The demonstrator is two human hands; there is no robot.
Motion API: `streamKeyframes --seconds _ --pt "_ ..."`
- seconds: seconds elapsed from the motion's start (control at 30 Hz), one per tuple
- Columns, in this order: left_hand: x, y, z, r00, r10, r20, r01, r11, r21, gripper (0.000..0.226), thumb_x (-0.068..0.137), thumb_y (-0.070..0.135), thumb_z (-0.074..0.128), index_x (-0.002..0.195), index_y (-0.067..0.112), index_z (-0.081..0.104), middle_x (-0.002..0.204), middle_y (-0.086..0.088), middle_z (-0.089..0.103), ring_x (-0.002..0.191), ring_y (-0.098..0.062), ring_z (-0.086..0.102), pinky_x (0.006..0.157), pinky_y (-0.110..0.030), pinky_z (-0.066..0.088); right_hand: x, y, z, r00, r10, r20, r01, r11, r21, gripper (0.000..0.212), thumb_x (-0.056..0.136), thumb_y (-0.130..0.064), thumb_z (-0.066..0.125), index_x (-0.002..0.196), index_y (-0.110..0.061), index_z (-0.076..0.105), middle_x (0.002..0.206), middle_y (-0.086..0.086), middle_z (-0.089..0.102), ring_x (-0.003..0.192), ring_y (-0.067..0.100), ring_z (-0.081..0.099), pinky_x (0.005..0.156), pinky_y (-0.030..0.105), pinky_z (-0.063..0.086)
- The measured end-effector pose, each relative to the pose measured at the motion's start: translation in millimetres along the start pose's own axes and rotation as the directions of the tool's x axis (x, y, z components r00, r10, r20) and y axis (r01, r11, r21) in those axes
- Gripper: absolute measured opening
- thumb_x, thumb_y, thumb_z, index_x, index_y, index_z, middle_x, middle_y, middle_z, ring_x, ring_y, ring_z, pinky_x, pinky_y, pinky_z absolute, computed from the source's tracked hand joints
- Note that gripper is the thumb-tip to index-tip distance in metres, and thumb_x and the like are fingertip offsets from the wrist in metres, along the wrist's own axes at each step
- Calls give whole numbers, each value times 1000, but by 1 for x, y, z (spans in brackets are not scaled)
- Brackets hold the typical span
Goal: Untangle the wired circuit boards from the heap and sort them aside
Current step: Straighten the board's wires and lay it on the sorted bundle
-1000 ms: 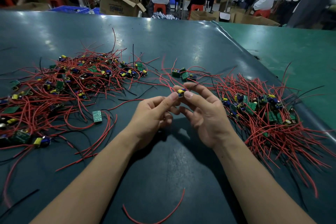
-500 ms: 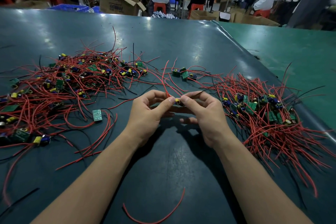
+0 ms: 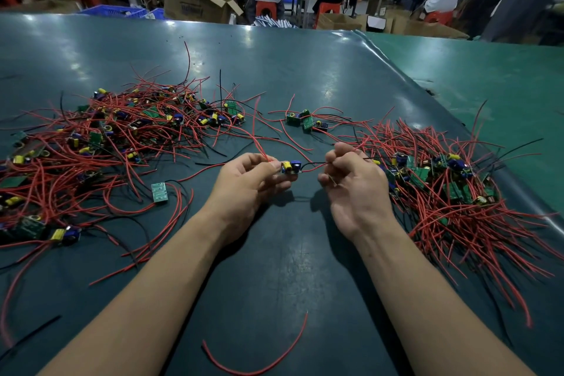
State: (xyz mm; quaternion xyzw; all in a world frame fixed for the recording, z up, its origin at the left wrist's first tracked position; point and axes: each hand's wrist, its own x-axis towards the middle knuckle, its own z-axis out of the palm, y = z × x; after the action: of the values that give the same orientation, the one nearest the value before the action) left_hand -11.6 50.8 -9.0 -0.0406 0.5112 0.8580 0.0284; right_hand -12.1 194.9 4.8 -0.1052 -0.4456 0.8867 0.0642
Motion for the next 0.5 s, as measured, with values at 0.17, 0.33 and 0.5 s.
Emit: streamKeyframes --seconds 0.17,0.33,0.5 --pt "-1 -2 -1 997 49 65 -51 999 18 24 68 8 72 75 11 49 81 -16 69 64 -22 69 61 -24 56 -3 -3 -2 994 64 87 -70 996 61 31 80 11 35 70 -14 51 66 3 57 51 13 47 53 24 43" --pt "1 -2 -5 994 103 32 -101 993 -64 24 64 6 73 71 13 51 89 -17 73 71 -22 70 64 -24 56 -5 6 2 988 118 101 -97 976 -194 8 89 -5 64 92 -12 63 78 2 64 59 14 57 50 21 51" --pt "-1 -2 -5 993 105 55 -103 994 -38 22 66 4 72 76 11 54 89 -15 74 74 -21 70 65 -24 56 -6 11 1 994 72 86 -49 968 -248 7 85 -4 70 79 -6 70 62 1 66 50 8 58 49 17 50"
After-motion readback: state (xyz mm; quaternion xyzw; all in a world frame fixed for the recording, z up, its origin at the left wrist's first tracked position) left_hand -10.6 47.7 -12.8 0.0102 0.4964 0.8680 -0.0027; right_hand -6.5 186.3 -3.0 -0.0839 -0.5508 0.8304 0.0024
